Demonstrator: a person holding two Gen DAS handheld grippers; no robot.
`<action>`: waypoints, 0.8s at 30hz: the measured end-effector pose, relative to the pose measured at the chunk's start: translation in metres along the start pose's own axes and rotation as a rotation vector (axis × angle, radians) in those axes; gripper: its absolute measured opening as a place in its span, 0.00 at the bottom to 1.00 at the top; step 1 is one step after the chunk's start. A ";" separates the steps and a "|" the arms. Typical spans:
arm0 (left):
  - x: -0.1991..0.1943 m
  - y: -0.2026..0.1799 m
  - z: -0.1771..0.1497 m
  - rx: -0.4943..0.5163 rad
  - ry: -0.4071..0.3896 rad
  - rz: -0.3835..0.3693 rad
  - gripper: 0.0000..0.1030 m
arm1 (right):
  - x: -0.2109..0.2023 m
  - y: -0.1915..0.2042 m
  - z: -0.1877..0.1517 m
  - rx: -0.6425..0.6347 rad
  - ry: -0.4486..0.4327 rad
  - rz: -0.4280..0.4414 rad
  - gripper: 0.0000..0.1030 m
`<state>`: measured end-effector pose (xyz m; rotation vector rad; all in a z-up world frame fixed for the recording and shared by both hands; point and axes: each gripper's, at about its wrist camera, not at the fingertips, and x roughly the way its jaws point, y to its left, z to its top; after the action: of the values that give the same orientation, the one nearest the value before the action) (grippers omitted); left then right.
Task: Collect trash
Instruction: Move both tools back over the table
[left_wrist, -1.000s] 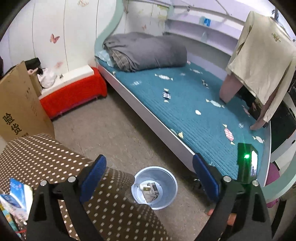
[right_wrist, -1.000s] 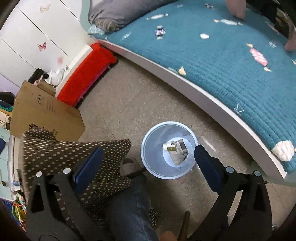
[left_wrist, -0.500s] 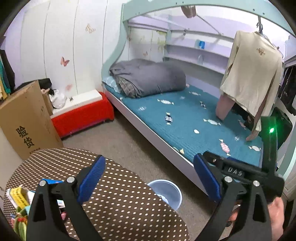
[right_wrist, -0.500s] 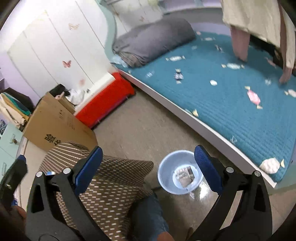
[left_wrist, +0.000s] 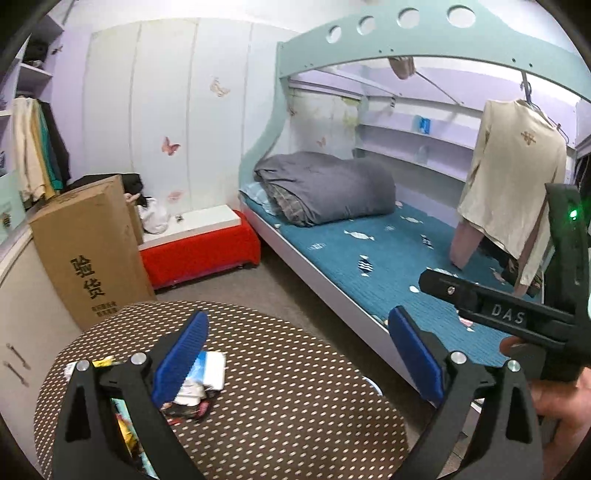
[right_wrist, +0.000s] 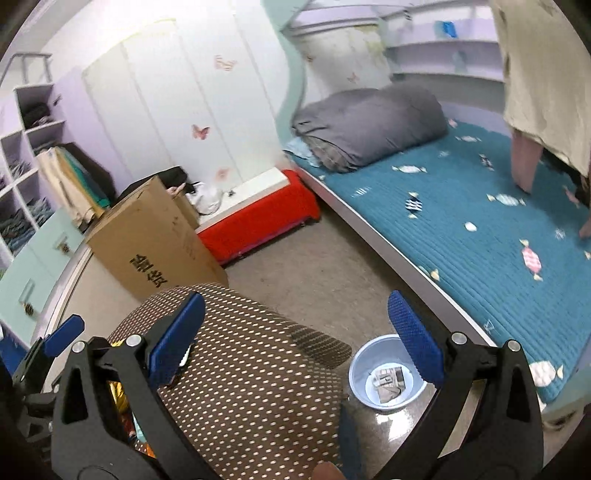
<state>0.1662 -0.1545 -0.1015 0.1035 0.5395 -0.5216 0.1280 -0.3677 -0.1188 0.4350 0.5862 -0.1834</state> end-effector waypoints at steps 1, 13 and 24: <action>-0.004 0.004 -0.001 -0.006 -0.004 0.009 0.93 | -0.002 0.009 -0.001 -0.017 0.002 0.010 0.94; -0.056 0.057 -0.029 -0.060 -0.032 0.110 0.93 | -0.010 0.074 -0.026 -0.157 0.036 0.103 0.94; -0.096 0.115 -0.078 -0.129 -0.005 0.212 0.93 | -0.002 0.124 -0.078 -0.299 0.131 0.193 0.94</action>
<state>0.1173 0.0055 -0.1238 0.0359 0.5483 -0.2799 0.1238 -0.2222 -0.1332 0.2117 0.6839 0.1179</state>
